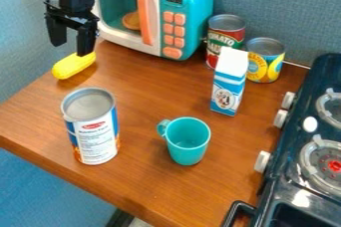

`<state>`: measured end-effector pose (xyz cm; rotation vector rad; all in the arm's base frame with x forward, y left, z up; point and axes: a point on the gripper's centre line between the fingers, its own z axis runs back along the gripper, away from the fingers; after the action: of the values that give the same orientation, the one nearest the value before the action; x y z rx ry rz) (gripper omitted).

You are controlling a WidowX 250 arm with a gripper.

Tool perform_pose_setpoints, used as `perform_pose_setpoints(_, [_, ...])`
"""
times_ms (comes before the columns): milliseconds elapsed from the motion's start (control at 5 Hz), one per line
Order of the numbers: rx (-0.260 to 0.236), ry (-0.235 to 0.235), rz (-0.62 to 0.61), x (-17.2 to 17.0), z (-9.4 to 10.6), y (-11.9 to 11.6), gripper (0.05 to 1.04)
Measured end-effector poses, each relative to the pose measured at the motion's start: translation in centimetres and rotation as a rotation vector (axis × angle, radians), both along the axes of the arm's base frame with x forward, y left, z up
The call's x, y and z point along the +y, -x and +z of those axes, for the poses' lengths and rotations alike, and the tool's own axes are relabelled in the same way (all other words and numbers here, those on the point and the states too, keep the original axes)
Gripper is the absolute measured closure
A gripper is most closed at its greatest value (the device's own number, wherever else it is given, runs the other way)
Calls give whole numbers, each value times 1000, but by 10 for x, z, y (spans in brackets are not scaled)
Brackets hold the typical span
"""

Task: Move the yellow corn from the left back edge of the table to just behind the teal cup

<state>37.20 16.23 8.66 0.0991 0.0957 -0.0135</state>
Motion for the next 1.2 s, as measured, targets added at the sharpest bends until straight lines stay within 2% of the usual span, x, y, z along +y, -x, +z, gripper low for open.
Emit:
perform_pose_setpoints(200, [40, 17, -1, -1, -17, 2, 82])
perform_pose_setpoints(400, [68, 28, -11, 8, -30, -15, 82])
perform_pose_setpoints(600, [37, 21, 50, 30, -27, -25, 82])
perform_pose_setpoints(800, [44, 19, 95, 41, -32, -26, 82])
perform_pose_setpoints(1000, [78, 0, 116, 46, -40, -27, 82])
perform_pose_setpoints(1200, [78, 4, 112, 46, -43, -27, 82])
